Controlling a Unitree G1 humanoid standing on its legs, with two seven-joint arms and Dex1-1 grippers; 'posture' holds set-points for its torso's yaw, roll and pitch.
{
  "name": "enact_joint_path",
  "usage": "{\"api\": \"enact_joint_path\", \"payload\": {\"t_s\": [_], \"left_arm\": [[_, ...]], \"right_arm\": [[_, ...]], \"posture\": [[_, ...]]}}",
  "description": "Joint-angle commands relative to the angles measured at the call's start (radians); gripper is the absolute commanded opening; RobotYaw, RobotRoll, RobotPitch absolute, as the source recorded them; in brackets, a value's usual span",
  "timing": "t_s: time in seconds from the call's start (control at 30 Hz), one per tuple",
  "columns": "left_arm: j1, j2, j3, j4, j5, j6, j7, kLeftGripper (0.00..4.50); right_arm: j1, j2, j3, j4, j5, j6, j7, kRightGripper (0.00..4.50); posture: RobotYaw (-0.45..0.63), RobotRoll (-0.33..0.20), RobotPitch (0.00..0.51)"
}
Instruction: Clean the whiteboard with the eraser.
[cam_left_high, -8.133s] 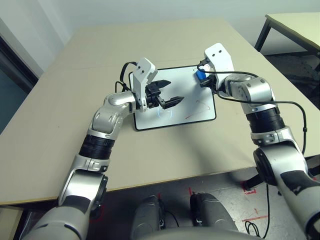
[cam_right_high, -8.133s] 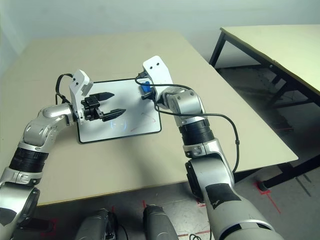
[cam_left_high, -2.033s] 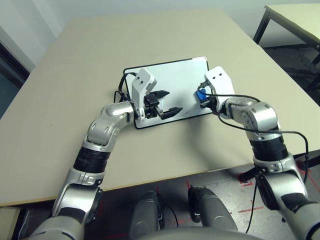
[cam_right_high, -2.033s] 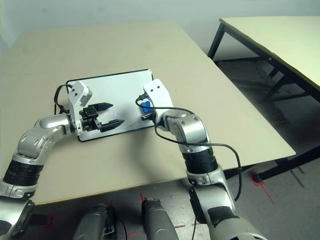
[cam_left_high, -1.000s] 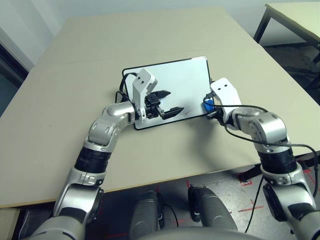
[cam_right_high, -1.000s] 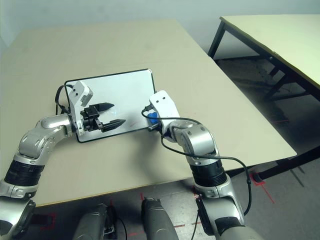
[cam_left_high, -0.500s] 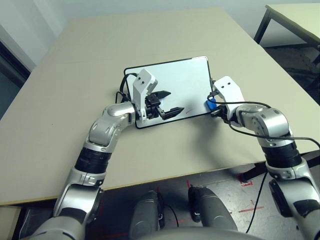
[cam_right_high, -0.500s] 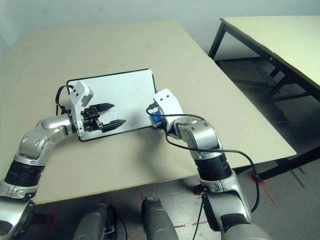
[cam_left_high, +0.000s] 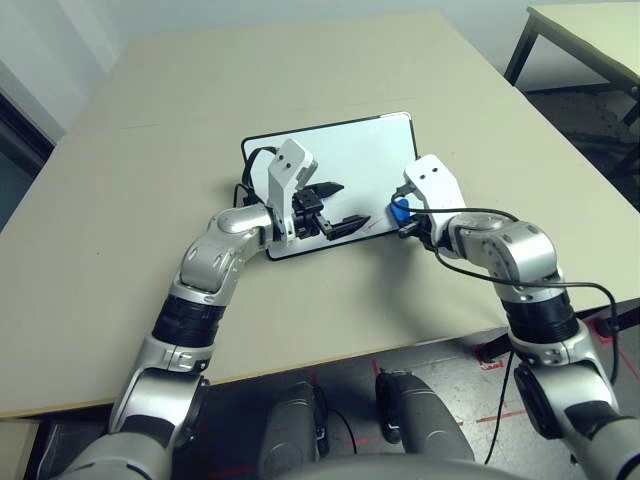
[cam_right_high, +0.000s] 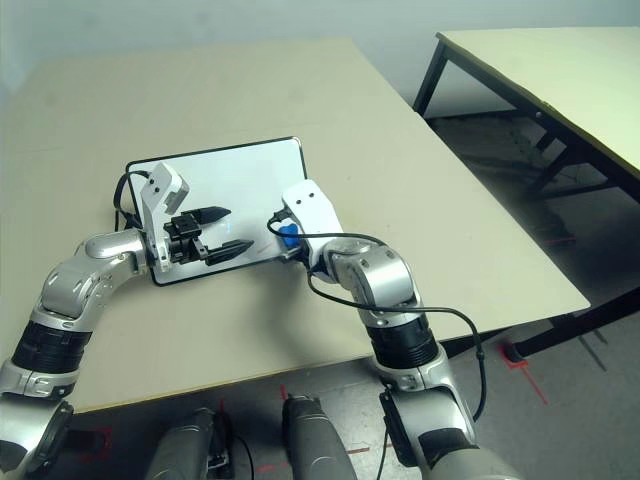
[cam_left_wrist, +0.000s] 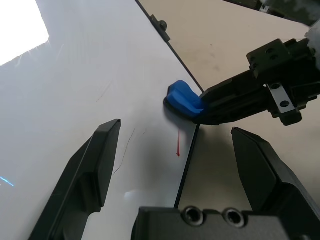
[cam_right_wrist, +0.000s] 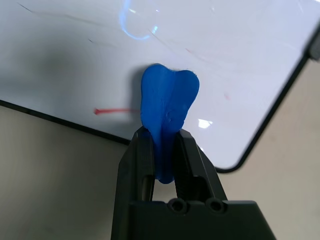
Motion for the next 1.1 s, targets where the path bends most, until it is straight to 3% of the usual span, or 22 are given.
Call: {"api": "enact_joint_path", "payload": {"t_s": [0.03, 0.23, 0.6, 0.93, 1.1], "left_arm": [[0.007, 0.034, 0.0, -0.014, 0.003, 0.021, -0.012, 4.5], [-0.002, 0.052, 0.004, -0.014, -0.003, 0.026, -0.011, 4.5], [0.006, 0.054, 0.001, -0.029, -0.006, 0.035, -0.011, 4.5], [0.008, 0.126, -0.03, -0.047, 0.0, 0.092, -0.069, 4.5], [0.014, 0.149, -0.029, -0.055, -0.002, 0.105, -0.079, 4.5]], "right_arm": [[-0.009, 0.037, 0.045, -0.006, 0.028, 0.031, 0.014, 0.51], [-0.004, 0.031, 0.06, 0.027, 0.011, 0.002, 0.012, 0.51], [-0.079, -0.061, -0.026, 0.237, -0.039, -0.16, -0.012, 0.51], [0.023, -0.015, 0.072, -0.007, 0.041, 0.062, 0.028, 0.51], [0.023, 0.002, 0.086, 0.0, 0.041, 0.068, 0.025, 0.51]], "posture": [[-0.11, 0.0, 0.142], [-0.1, 0.0, 0.141], [-0.1, 0.0, 0.137], [-0.11, 0.0, 0.135], [-0.1, 0.0, 0.135]]}}
